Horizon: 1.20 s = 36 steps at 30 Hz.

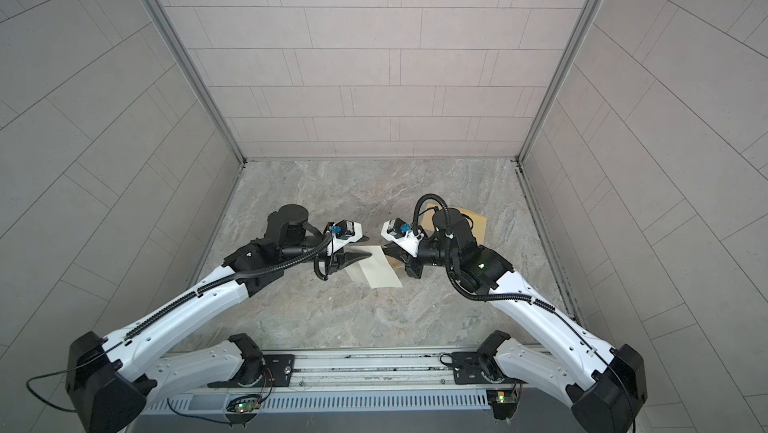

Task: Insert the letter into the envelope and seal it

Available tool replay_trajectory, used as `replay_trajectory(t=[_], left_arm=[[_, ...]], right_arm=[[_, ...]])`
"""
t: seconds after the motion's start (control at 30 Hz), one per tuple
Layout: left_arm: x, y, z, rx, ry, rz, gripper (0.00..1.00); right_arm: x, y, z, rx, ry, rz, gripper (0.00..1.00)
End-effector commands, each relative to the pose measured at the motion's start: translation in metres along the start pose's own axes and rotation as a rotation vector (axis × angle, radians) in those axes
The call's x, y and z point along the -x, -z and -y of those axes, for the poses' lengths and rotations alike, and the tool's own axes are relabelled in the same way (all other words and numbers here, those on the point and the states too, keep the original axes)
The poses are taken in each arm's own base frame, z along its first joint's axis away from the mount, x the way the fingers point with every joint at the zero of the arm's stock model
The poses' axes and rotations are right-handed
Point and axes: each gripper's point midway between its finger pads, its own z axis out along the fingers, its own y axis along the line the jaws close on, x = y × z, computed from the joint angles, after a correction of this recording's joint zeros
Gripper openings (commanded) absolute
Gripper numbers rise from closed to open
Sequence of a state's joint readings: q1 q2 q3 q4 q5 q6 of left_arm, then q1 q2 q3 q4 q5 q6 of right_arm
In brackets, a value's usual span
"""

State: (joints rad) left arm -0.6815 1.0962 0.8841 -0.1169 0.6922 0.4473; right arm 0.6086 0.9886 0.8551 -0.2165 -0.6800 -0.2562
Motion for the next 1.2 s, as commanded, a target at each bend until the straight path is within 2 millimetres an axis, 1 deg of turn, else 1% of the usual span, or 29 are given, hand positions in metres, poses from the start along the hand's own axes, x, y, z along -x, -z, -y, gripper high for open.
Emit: replay_trajectory(t=[0.0,0.1,0.2,0.23,0.3,0.43,0.5,0.57,0.6,0.63,0.67,0.7,0.8,0.87,0.93,1.03,1.17], left_arm=[[0.003,-0.004,0.005,-0.027,-0.013,0.021,0.31],[0.001,-0.008,0.005,-0.032,-0.006,0.014,0.18],[-0.001,-0.010,0.006,-0.036,-0.005,0.013,0.03],[-0.002,-0.011,0.007,-0.037,-0.004,0.009,0.00],[-0.001,-0.011,0.007,-0.035,-0.010,0.012,0.00],[-0.001,-0.011,0.006,-0.016,-0.011,0.016,0.00],[-0.001,-0.009,0.003,0.009,-0.012,0.011,0.00],[-0.002,-0.006,-0.001,0.043,-0.009,0.005,0.00],[-0.002,-0.005,-0.002,0.053,-0.007,0.003,0.00],[-0.003,-0.004,-0.003,0.062,-0.008,0.001,0.00],[-0.003,-0.003,-0.003,0.067,-0.010,0.001,0.00],[-0.004,-0.003,-0.002,0.068,-0.011,-0.001,0.00],[-0.005,-0.002,0.000,0.065,-0.014,0.001,0.00],[-0.006,-0.003,-0.001,0.065,-0.013,-0.001,0.00],[-0.005,-0.004,0.000,0.061,-0.011,0.002,0.00],[-0.002,-0.005,0.002,0.048,-0.007,0.013,0.00],[0.003,-0.003,0.003,0.043,-0.009,0.030,0.00]], right_arm=[[0.005,0.002,-0.001,0.001,0.040,-0.002,0.00],[0.005,0.004,0.002,-0.021,0.050,-0.009,0.01],[0.007,0.006,0.004,-0.037,0.062,-0.008,0.03],[0.008,0.007,0.005,-0.045,0.064,-0.008,0.03],[0.008,0.007,0.007,-0.059,0.071,-0.010,0.06],[0.008,0.014,0.018,-0.139,0.094,-0.029,0.16],[0.007,0.022,0.027,-0.207,0.111,-0.051,0.26],[0.007,0.035,0.037,-0.294,0.124,-0.076,0.36],[0.009,0.042,0.039,-0.323,0.132,-0.082,0.39],[0.010,0.049,0.041,-0.357,0.139,-0.086,0.45],[0.012,0.056,0.043,-0.386,0.143,-0.085,0.52],[0.014,0.061,0.043,-0.403,0.148,-0.081,0.57],[0.021,0.071,0.037,-0.400,0.159,-0.058,0.66],[0.027,0.071,0.027,-0.347,0.150,-0.039,0.69],[0.032,0.067,0.018,-0.285,0.138,-0.018,0.69],[0.040,0.058,0.003,-0.176,0.111,0.021,0.69],[0.040,0.041,-0.001,-0.104,0.080,0.015,0.66]])
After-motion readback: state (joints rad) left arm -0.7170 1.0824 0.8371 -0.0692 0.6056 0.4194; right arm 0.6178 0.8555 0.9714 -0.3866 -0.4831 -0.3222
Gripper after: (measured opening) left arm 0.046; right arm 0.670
